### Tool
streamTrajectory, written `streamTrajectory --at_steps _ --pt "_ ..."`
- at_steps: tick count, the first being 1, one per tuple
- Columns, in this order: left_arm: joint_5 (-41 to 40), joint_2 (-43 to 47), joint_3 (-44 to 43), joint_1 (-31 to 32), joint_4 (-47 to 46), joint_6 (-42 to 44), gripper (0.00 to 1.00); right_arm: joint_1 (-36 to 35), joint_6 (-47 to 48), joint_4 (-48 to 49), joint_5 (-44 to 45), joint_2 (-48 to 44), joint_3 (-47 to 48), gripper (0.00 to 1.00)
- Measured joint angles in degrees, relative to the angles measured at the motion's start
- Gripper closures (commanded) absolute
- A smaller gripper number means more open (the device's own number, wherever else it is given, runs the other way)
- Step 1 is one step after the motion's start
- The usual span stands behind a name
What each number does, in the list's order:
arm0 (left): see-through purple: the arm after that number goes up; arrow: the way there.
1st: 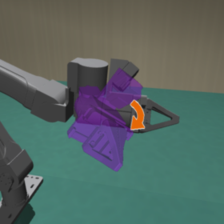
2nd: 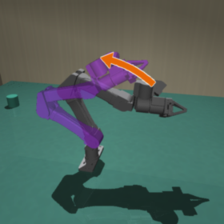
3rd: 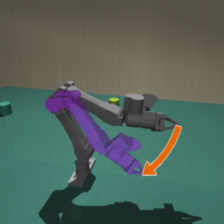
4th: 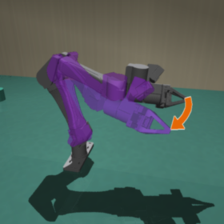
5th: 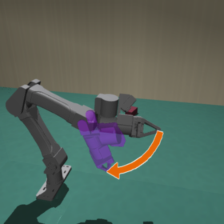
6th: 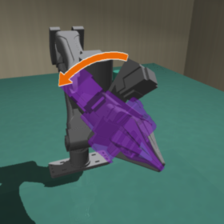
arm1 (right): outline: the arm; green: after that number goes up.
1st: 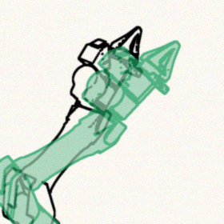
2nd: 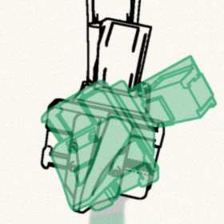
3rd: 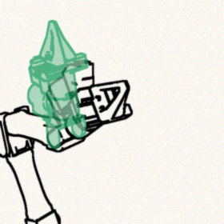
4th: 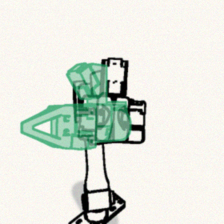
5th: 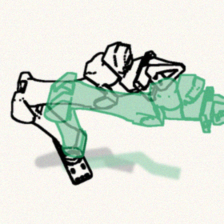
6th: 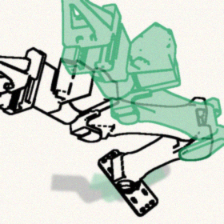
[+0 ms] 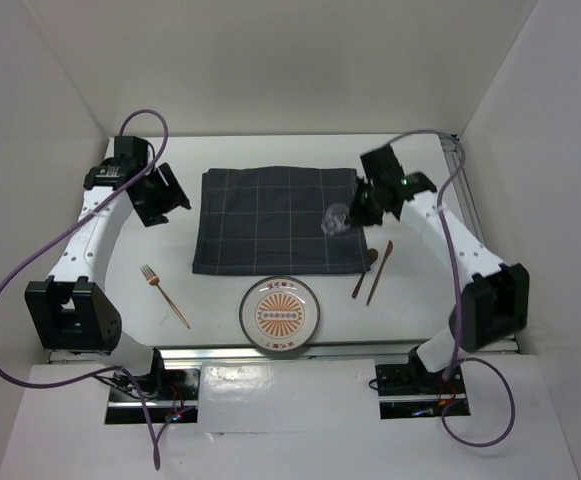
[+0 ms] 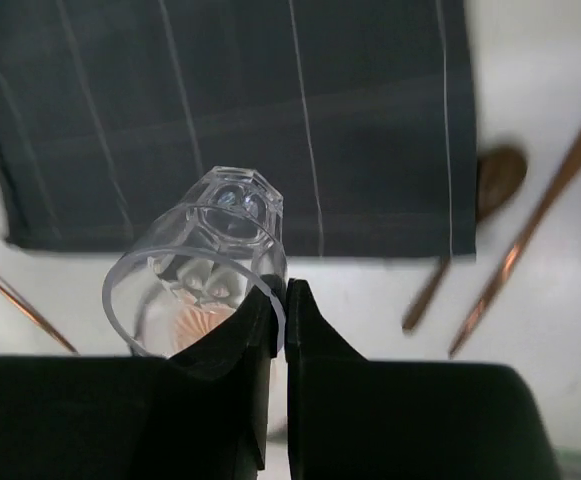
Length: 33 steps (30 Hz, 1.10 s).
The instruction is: Set the dinner table for one person
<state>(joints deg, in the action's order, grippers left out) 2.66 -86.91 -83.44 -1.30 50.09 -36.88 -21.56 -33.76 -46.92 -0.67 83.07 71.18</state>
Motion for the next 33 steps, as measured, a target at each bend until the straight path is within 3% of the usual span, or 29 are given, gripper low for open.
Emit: streamTrajectory --at_steps 6,11,16,27,30,31,32,33 --pt "0.63 5.09 4.26 0.31 -0.81 0.76 0.24 5.53 3.63 -1.2 2.27 24.7 35.76 1.0" --pt "0.44 6.21 4.92 1.42 -0.46 0.79 0.24 7.21 4.26 -2.99 5.27 46.97 58.31 1.0" --pt "-0.04 6.82 8.55 1.84 -0.31 0.76 0.22 8.26 3.96 -4.85 5.66 55.39 60.35 1.0" --pt "-1.68 7.65 16.74 1.84 0.28 -0.87 0.17 9.99 3.15 -4.61 5.05 56.0 59.3 1.0" --pt "-2.6 7.76 17.79 1.84 0.57 -1.57 0.15 9.99 3.04 -4.55 5.09 56.0 59.3 0.69" --pt "-2.99 7.76 18.01 1.84 0.61 -2.27 0.15 9.99 2.8 -4.48 5.01 56.02 59.3 0.57" --pt "-3.5 7.76 18.23 1.84 0.72 -2.67 0.15 9.99 2.99 -4.37 4.9 56.02 59.3 0.36" --pt "-4.04 7.76 18.4 1.84 0.94 -3.1 0.15 9.99 2.47 -4.24 4.76 56.02 59.3 0.27"
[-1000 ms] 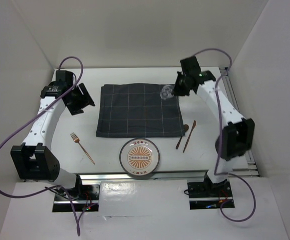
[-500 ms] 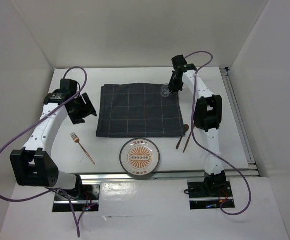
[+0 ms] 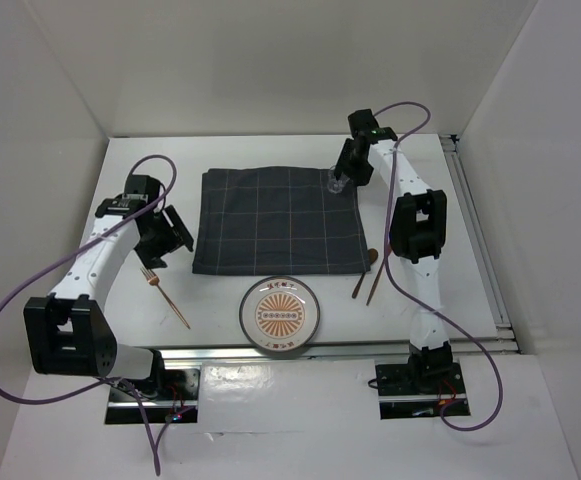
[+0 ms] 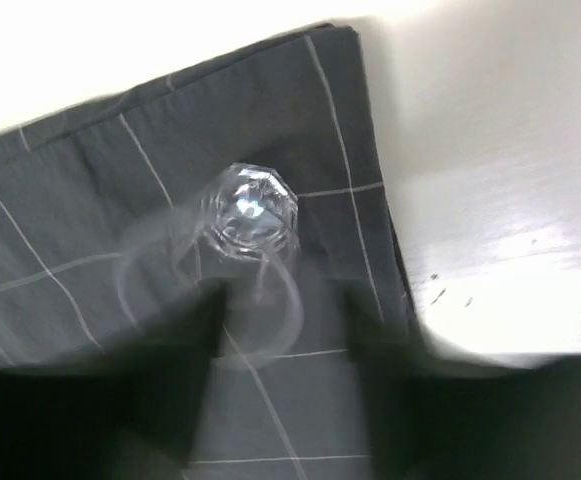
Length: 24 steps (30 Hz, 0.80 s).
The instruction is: Set the dinner table for one person
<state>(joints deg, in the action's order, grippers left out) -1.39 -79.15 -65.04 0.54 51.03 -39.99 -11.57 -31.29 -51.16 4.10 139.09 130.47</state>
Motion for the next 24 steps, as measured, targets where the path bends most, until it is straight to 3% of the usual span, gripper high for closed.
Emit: streamTrajectory --at_steps 6,11,18,24 --pt "-2.16 -0.15 4.42 -1.18 0.22 -5.33 0.17 0.0 1.2 2.58 -2.62 -1.07 -1.36 0.0" --pt "-2.6 0.74 12.81 -4.46 -0.85 -8.39 0.16 0.13 3.04 3.8 -3.3 -6.6 -3.78 0.0" --pt "-2.6 -1.84 15.78 -7.23 -4.66 -9.88 0.19 0.42 4.83 5.38 -4.31 -15.82 -4.46 0.0" --pt "-3.15 -8.22 15.82 -8.74 -9.11 -9.88 0.43 0.44 5.53 6.19 -4.9 -23.15 -13.57 0.0"
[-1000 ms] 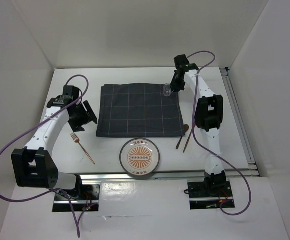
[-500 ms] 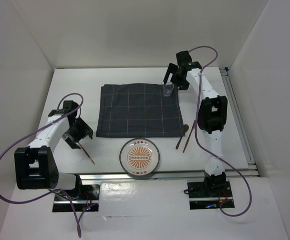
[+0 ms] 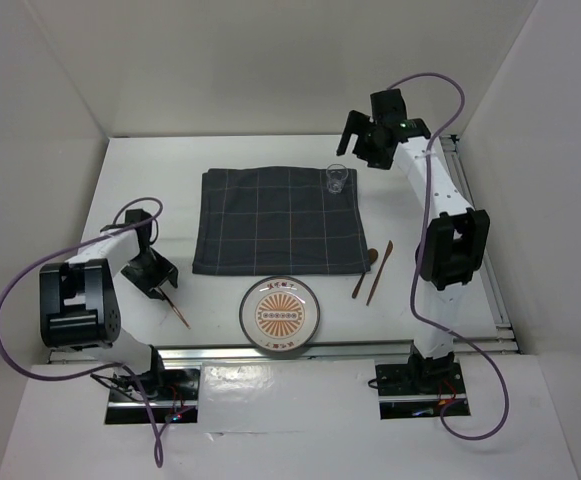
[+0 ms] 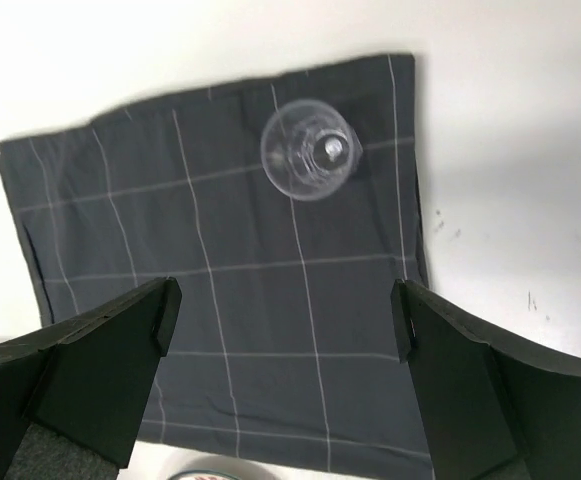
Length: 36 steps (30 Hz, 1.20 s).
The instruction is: Set the dinner table for one person
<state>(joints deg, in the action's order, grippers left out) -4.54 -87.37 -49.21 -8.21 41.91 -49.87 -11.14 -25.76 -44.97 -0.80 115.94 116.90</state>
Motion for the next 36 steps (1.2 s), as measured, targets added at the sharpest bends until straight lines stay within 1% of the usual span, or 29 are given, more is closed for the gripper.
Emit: streamTrajectory --at_steps 1,2,3,4,7,9,12,14,16,18,20,24,27,32,34,36 --pt "-0.04 -1.03 0.0 -0.48 -0.57 -0.22 0.43 0.0 0.13 0.13 0.02 -1.25 -2.29 0.0" --pt "-0.09 -1.9 0.09 -0.83 -1.27 -0.15 0.47 0.0 0.15 0.15 0.07 -1.95 -3.41 0.0" --pt "-0.04 -2.64 0.02 -1.2 -1.46 -0.24 0.55 0.0 0.15 0.09 0.17 -2.91 -4.96 0.0" --pt "-0.11 -2.75 0.02 -1.51 -1.22 -0.39 0.71 0.0 0.15 -0.02 0.28 -3.78 -6.38 0.0" --pt "-0.02 -2.95 -0.2 -1.66 -0.85 -1.01 1.0 0.02 0.17 0.02 0.7 -5.97 -9.4 0.0" --pt "-0.09 -3.17 -0.81 -1.64 -0.39 -1.14 1.0 0.04 0.17 0.0 1.05 -7.52 -10.97 0.0" --pt "-0.87 -3.48 -2.82 -1.62 0.37 1.05 1.0 0.13 0.17 -0.09 1.46 -10.58 -13.27 0.0" --pt "-1.73 -3.56 -6.21 -1.25 1.18 3.78 1.0 0.37 0.44 -0.09 1.44 -12.72 -14.75 0.0" --pt "-3.39 -3.48 -11.34 -0.17 1.99 7.02 1.0 0.81 0.96 -0.17 1.11 -15.17 -16.68 0.0" --pt "-5.7 -2.93 -16.44 2.51 1.77 10.43 1.0 1.14 1.53 -0.17 0.31 -17.88 -19.32 0.0" --pt "-6.97 -1.88 -20.7 6.49 0.96 14.1 1.0 1.29 2.08 -0.31 -0.66 -20.76 -22.47 0.02" --pt "-7.19 -2.16 -27.52 14.58 -1.36 21.75 1.0 0.74 2.54 -0.24 -2.54 -25.9 -31.36 0.03" --pt "-7.3 -9.94 -38.73 19.26 -0.11 25.92 1.0 -0.2 2.23 -0.96 -4.39 -27.98 -37.81 0.03" --pt "-7.48 -26.43 -57.2 23.28 4.02 27.63 1.0 -2.78 -0.2 -1.2 -6.93 -31.5 -48.26 0.03" --pt "-7.06 -31.47 -61.7 23.93 5.84 27.61 1.0 -4.09 -1.11 -1.29 -7.65 -32.98 -51.25 0.03" --pt "-6.75 -35.47 -64.24 24.13 7.17 27.45 1.0 -5.31 -2.19 -1.27 -8.15 -34.38 -53.48 0.03"
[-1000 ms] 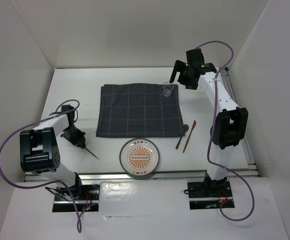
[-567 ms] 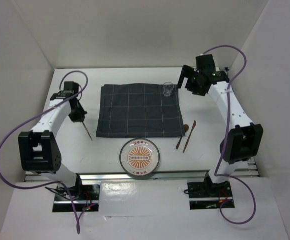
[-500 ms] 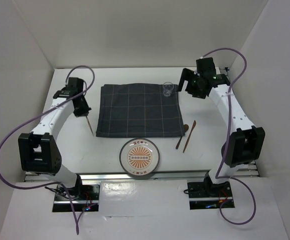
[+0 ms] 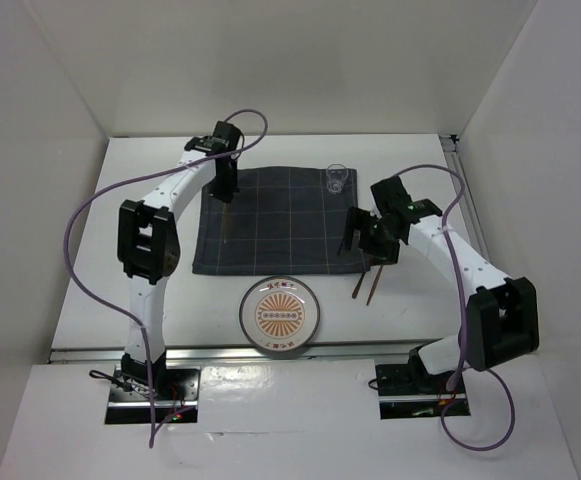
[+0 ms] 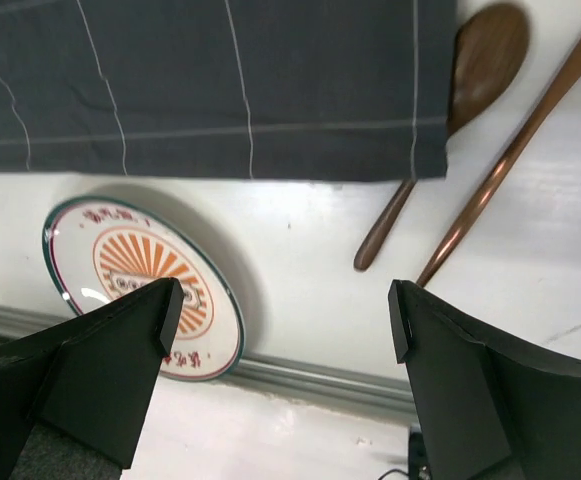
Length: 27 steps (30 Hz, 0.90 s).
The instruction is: Set the dinner table for one person
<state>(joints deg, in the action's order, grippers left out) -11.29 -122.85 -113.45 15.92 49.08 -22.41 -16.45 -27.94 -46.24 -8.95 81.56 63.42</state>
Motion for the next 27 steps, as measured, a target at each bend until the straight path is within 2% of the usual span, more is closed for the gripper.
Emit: streamTrajectory --at_steps 5,10,18,20,21,24,25,27 --pt "0.76 -5.55 -1.11 -0.13 3.41 -0.15 1.0 -1.79 -2.51 1.05 -0.9 -2.69 -4.92 0.03" --pt "0.83 -7.17 -1.11 -0.35 5.05 -0.24 1.0 -3.04 -4.26 2.32 -2.45 -2.86 -8.81 0.02" --pt "0.76 -8.13 -1.2 -0.37 5.29 -0.24 1.0 -10.6 -7.06 7.15 -2.62 -1.86 -10.75 0.02" --pt "0.76 -8.79 -1.2 -0.37 5.35 -0.33 0.91 -11.91 -7.8 8.66 -3.13 -1.62 -11.85 0.02" --pt "0.76 -9.09 -1.2 -0.37 5.35 -0.33 0.72 -12.33 -8.22 9.49 -3.32 -1.51 -12.48 0.02" --pt "0.85 -9.46 -1.18 -0.37 5.53 -0.39 0.57 -13.27 -9.09 12.61 -4.22 -1.18 -15.15 0.02" --pt "0.83 -9.46 -1.18 -0.37 5.55 -0.35 0.46 -13.49 -9.33 13.81 -4.81 -1.16 -16.2 0.02" --pt "0.83 -9.46 -1.18 -0.37 5.57 -0.46 0.4 -13.88 -9.57 17.22 -6.21 -1.18 -18.99 0.02"
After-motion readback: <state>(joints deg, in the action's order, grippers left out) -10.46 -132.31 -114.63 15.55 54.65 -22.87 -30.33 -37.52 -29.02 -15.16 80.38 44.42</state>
